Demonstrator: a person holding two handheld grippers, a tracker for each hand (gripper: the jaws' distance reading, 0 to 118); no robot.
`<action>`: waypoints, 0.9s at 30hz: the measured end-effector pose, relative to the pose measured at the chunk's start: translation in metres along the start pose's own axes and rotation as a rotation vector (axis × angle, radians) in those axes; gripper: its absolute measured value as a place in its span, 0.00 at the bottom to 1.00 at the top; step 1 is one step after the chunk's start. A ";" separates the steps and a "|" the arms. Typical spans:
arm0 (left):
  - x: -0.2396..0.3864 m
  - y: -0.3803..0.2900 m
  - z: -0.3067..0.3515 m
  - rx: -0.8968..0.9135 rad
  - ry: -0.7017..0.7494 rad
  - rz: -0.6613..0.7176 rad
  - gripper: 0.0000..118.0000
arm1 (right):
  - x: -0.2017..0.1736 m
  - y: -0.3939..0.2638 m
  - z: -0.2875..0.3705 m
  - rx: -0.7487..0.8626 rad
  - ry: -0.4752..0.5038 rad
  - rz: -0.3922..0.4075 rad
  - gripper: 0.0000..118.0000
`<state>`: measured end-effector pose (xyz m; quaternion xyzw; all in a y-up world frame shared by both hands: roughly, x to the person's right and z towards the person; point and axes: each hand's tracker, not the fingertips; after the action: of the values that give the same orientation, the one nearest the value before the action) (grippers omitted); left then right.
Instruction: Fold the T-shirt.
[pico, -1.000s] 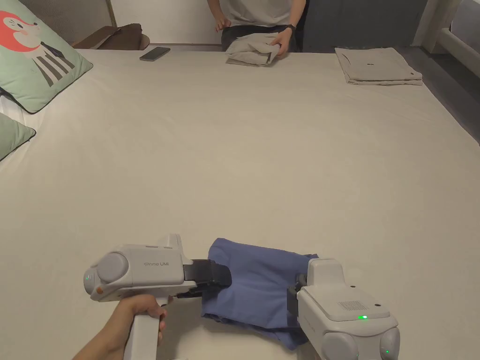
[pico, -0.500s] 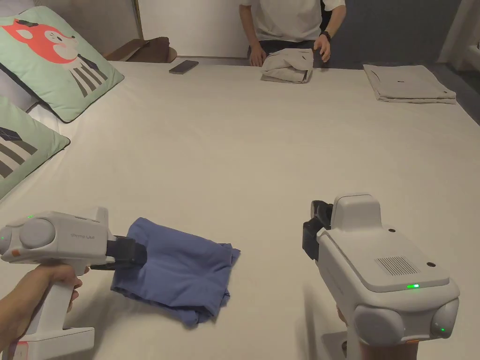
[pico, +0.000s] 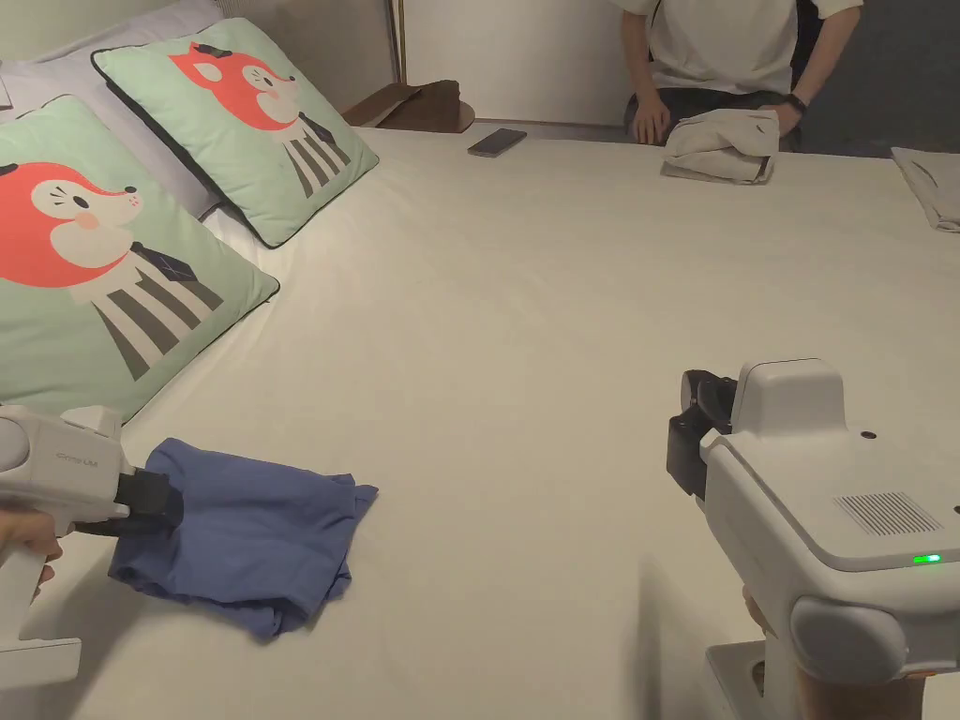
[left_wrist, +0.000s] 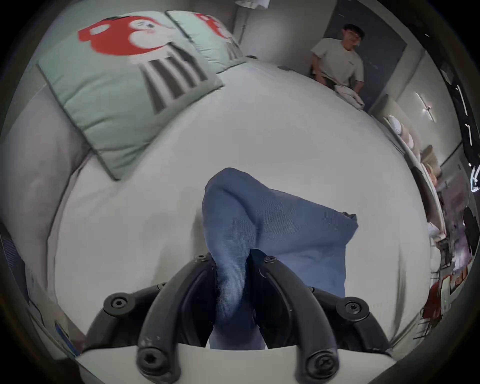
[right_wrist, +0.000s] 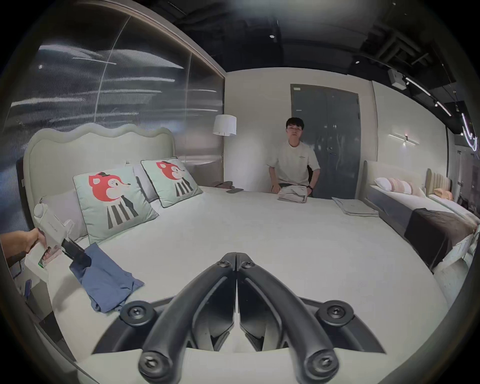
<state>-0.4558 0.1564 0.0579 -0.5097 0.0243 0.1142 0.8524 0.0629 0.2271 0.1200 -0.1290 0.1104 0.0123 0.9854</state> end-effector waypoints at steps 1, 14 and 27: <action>-0.009 0.002 -0.001 -0.003 0.017 0.006 0.14 | -0.004 -0.001 -0.004 -0.002 0.004 -0.002 0.00; 0.004 -0.009 -0.005 0.111 0.172 -0.037 0.92 | 0.005 -0.009 0.005 -0.029 -0.003 0.008 0.00; 0.161 -0.054 0.131 0.673 0.195 -0.135 0.91 | 0.051 0.013 0.076 0.082 -0.053 0.000 0.00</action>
<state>-0.2976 0.2738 0.1414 -0.2095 0.1083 -0.0060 0.9718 0.1284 0.2592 0.1766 -0.0880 0.0848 0.0112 0.9924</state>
